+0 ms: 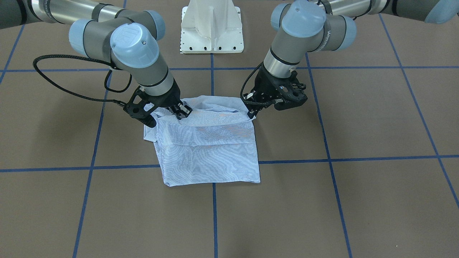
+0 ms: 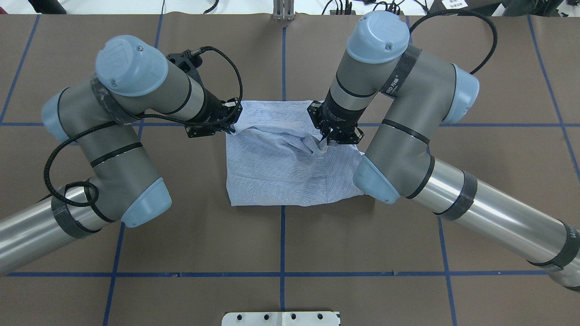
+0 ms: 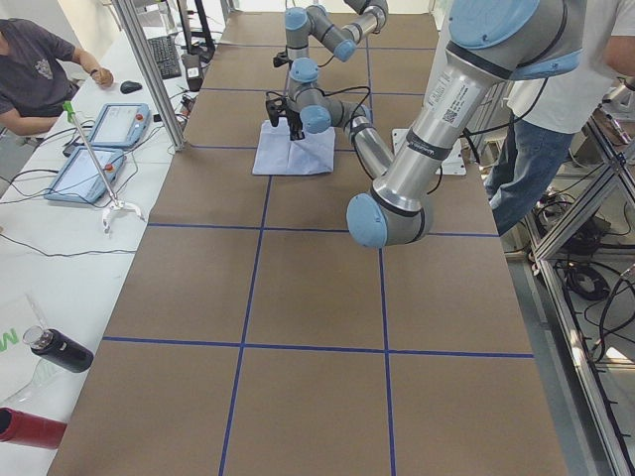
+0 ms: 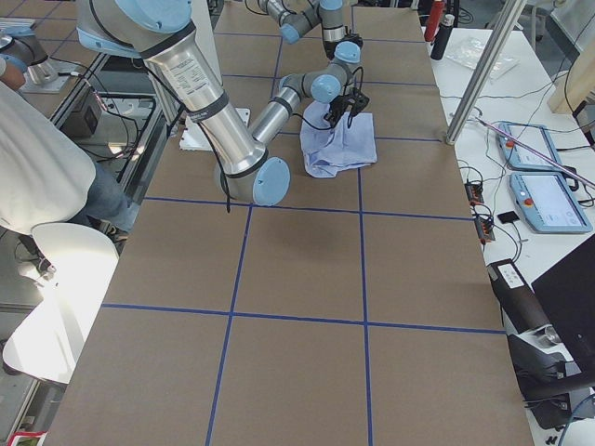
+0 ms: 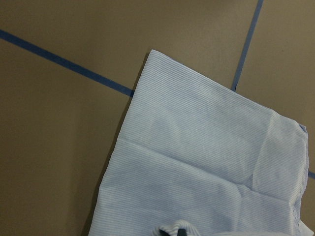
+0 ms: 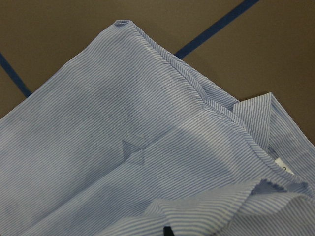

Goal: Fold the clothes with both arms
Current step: 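Lift the near edge with both grippers and fold it toward the far edge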

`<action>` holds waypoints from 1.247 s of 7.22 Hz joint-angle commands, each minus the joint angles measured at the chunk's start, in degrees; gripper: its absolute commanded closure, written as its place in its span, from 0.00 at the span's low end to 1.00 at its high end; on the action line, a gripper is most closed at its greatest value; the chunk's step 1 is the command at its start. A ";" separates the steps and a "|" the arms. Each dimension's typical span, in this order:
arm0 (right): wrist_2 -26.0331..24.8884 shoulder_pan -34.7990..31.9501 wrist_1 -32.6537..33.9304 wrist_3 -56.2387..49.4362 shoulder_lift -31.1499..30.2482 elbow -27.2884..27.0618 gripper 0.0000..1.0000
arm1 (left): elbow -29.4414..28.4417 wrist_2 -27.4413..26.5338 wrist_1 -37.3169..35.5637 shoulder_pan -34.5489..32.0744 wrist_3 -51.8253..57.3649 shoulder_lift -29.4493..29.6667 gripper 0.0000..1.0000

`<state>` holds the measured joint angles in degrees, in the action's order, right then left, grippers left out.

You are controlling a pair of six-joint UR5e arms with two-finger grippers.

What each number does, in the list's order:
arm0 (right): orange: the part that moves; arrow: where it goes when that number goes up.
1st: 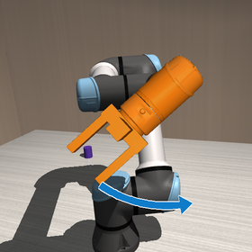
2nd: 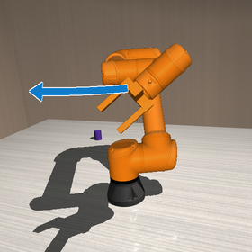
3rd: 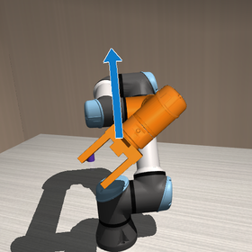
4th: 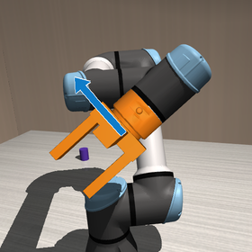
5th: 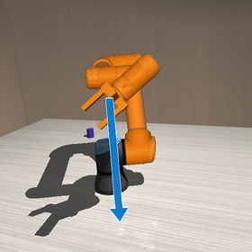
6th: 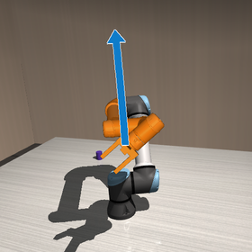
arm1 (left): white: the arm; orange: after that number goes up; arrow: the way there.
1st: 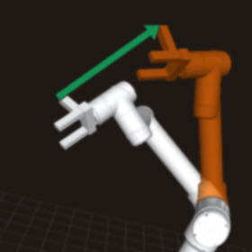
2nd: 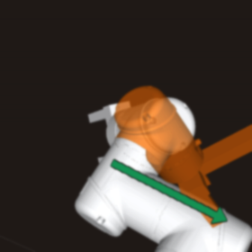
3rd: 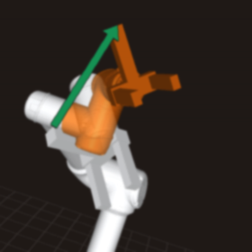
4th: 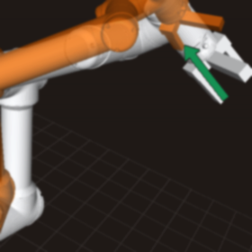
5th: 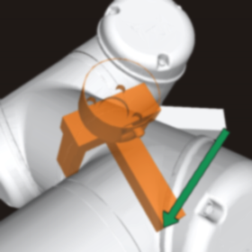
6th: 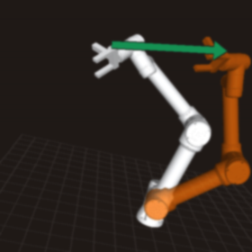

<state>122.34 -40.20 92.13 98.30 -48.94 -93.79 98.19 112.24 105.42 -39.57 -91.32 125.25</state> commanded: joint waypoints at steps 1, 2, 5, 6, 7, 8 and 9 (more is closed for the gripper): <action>-0.18 -0.32 -0.11 -0.39 0.60 2.01 1.00 | -1.68 0.00 1.28 -0.59 0.09 0.17 1.00; -0.26 -0.76 -0.11 -1.18 1.56 3.85 1.00 | -2.55 0.09 1.28 -1.72 1.04 0.52 1.00; -0.35 -1.72 -6.94 -1.10 4.12 11.41 1.00 | -8.18 0.00 4.53 -1.91 1.40 3.15 1.00; -0.35 -1.73 -7.40 -1.18 4.12 12.04 1.00 | -9.75 0.00 5.66 -1.91 1.23 3.85 1.00; -0.35 -1.73 -8.10 -1.18 4.12 12.22 1.00 | -11.33 0.00 6.98 -1.82 1.14 4.21 1.00; -0.35 -1.73 -10.11 -1.18 4.12 13.44 0.96 | -11.44 -0.09 7.08 -1.91 1.14 4.21 1.00; -0.53 -1.73 -12.83 -1.18 4.12 14.50 0.01 | -11.44 -0.09 7.08 -1.91 1.14 4.21 1.00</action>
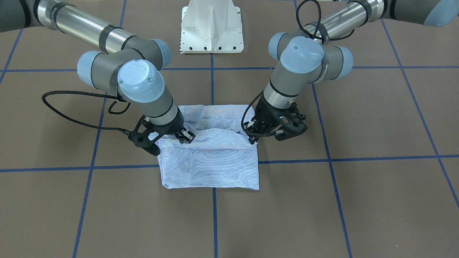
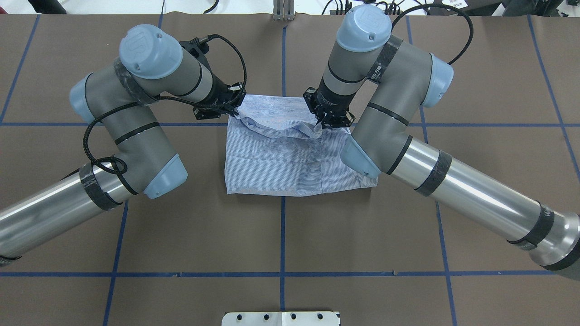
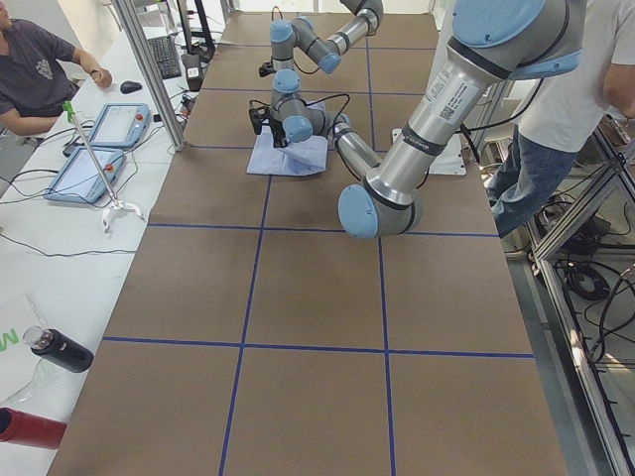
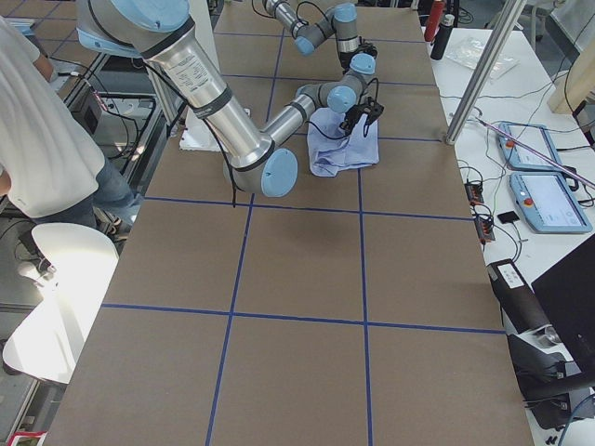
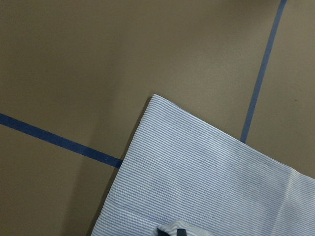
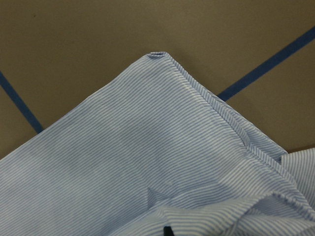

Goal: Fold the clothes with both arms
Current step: 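Lay the folded edge down and open both grippers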

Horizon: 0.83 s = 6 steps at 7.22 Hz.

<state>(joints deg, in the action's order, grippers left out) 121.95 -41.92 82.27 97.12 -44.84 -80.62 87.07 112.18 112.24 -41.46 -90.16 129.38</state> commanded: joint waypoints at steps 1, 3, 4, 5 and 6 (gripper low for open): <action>-0.14 -0.70 -4.04 0.00 0.01 1.34 0.00 | -0.24 -0.21 0.26 -0.03 0.42 0.08 0.18; 0.21 -2.54 -4.23 -1.75 0.01 1.34 0.00 | -0.15 -0.21 0.08 -0.99 0.51 0.08 0.00; 0.13 -2.90 -4.31 -1.76 0.10 1.25 0.00 | -0.15 -0.04 0.00 -1.86 0.51 0.08 0.00; 0.04 -2.65 -4.14 -2.02 0.97 0.64 0.00 | -0.06 0.05 -0.44 -2.39 0.68 -0.09 0.00; -0.31 -2.03 -4.05 -2.98 1.24 -0.58 0.00 | 1.16 0.14 -0.96 -3.62 2.34 -1.40 0.00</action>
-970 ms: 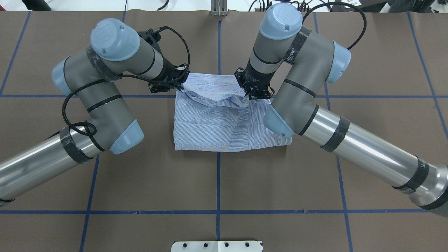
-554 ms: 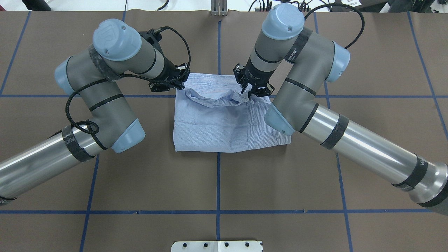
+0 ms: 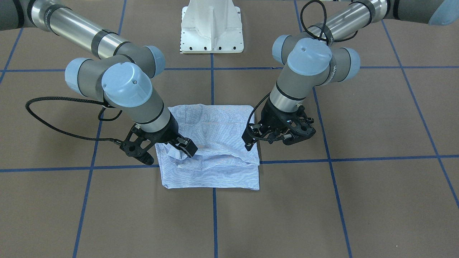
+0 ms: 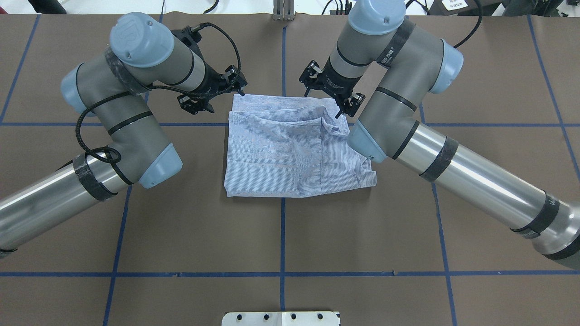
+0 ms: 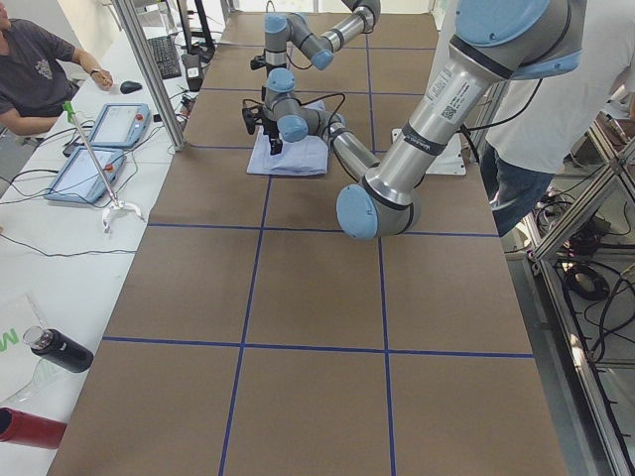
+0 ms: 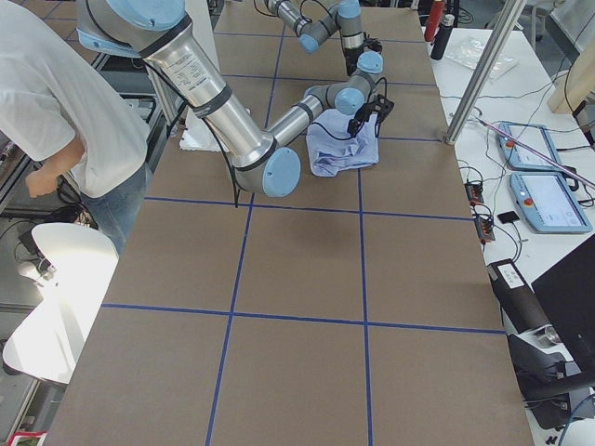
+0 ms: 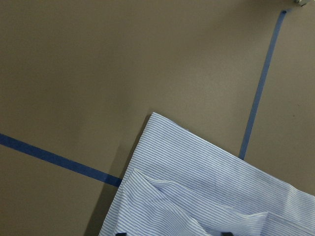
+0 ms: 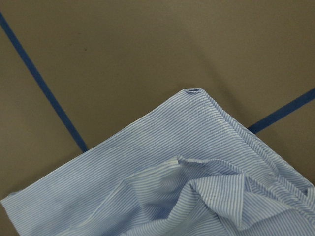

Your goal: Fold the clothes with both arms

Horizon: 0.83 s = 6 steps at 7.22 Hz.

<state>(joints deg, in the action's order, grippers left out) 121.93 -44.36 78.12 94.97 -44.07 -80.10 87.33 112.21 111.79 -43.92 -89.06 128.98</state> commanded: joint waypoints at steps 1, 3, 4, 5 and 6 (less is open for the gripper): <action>-1.07 0.59 0.19 -4.50 0.30 -2.33 0.00 | 5.17 0.11 -3.31 -1.86 5.26 -4.31 0.00; -1.61 0.33 0.98 -14.32 -0.40 -2.60 0.00 | 11.25 0.02 -9.38 -4.06 13.97 -8.19 0.00; -1.61 -1.93 5.77 -22.29 -1.44 -3.56 0.00 | 13.37 0.02 -9.40 -4.85 17.31 -11.00 0.00; -1.61 -5.70 10.95 -33.08 -5.72 -8.36 0.00 | 16.35 0.11 -9.49 -7.03 24.13 -14.86 0.00; -0.74 -10.78 14.05 -44.32 -10.55 -11.88 0.00 | 18.29 2.11 -9.49 -10.18 30.29 -18.72 0.00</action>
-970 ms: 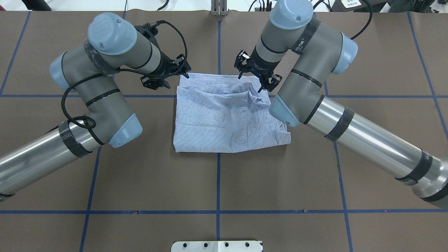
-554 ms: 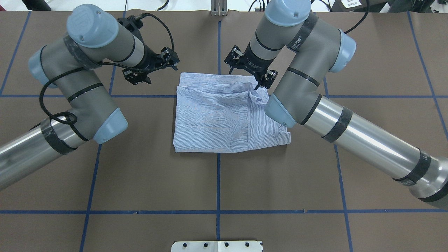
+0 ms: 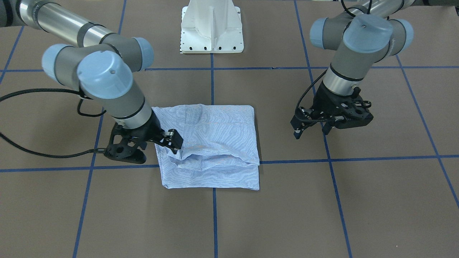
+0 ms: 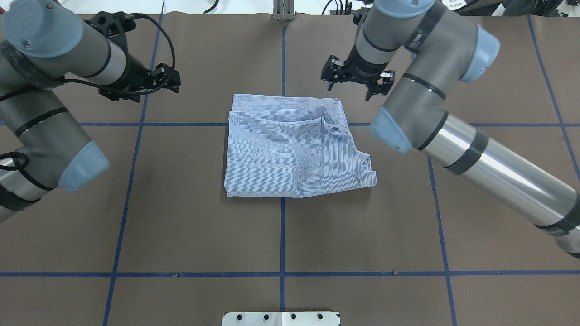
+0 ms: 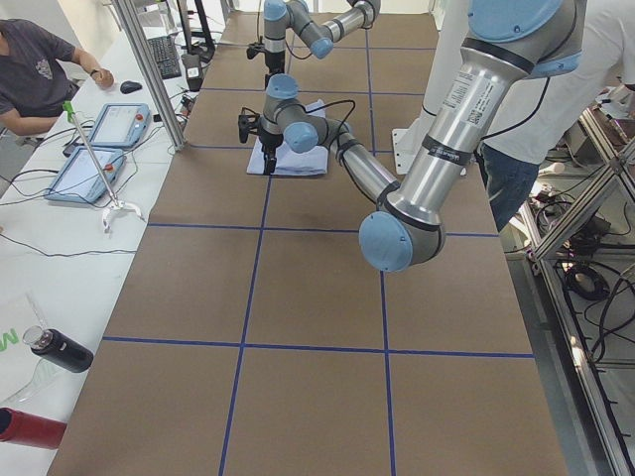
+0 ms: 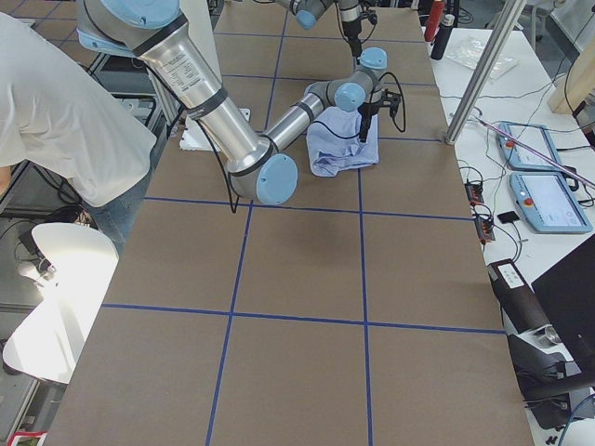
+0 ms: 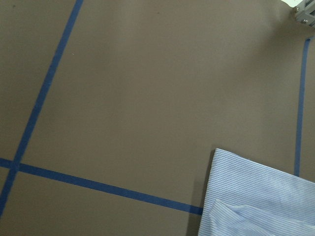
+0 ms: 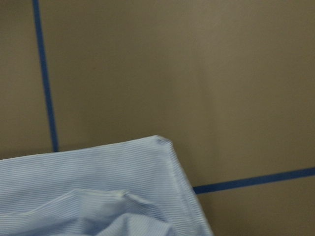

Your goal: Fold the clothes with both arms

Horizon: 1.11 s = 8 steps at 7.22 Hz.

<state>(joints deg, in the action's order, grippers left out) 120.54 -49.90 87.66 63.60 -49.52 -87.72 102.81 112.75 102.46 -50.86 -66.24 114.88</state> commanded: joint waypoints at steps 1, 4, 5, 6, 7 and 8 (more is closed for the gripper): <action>1.00 -9.56 6.28 -22.81 -9.15 -6.38 0.00 | 4.58 4.90 -0.07 -8.33 16.92 -9.19 0.00; 8.10 -23.97 6.82 -49.19 -23.72 -9.04 0.00 | 5.83 9.42 -0.24 -23.81 46.53 -22.38 0.00; 10.13 -28.63 7.00 -57.71 -27.78 -8.78 0.00 | 5.65 9.51 -0.33 -28.11 54.99 -26.34 0.00; 10.50 -32.94 6.91 -66.24 -31.91 -8.69 0.00 | 4.52 9.60 -0.42 -32.42 62.99 -28.81 0.00; 11.28 -36.46 7.00 -72.67 -35.08 -8.43 0.00 | 2.94 9.77 -0.33 -35.94 68.38 -30.84 0.00; 12.16 -38.41 6.91 -73.26 -37.46 -8.34 0.00 | 2.75 9.77 0.19 -37.28 71.04 -33.38 0.00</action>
<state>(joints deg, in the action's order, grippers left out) 131.63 -84.91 94.61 -5.57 -83.42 -96.23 106.36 122.43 102.25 -85.24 -0.40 84.55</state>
